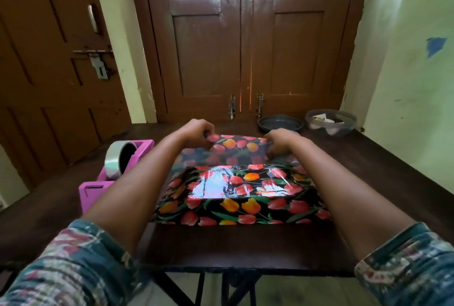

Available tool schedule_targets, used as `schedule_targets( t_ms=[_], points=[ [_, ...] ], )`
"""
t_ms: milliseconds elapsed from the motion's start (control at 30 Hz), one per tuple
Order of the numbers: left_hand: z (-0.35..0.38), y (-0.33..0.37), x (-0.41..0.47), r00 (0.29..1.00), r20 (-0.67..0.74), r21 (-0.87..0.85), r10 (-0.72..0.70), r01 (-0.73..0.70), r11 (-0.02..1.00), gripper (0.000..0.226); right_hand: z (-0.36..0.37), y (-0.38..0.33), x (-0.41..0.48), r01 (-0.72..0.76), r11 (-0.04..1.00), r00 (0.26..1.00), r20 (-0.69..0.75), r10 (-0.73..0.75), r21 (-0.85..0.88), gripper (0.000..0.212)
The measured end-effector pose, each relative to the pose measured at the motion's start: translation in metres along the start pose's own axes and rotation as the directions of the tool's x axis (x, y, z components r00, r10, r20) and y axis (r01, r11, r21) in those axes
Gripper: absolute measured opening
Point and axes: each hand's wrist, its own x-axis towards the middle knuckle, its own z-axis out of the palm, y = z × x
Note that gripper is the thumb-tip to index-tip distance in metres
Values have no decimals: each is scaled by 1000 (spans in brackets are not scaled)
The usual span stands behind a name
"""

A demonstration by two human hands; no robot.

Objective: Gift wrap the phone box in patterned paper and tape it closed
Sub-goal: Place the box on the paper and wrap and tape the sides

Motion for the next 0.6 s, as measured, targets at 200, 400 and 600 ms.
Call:
schedule_targets(
  t_ms=[200,400,600],
  points=[
    [-14,13,-30,989,-134,-149,-55,35,988,25,-25,-1,-41,56,998,971,-229,-62,-30,41],
    [-25,34,-70,986,-154,-102,-65,50,994,31,-29,-4,-90,101,995,926,-363,-103,-25,28],
    [-19,46,-109,986,-150,-105,-77,61,993,23,-20,-7,-132,152,988,920,-361,-150,-23,25]
  ],
)
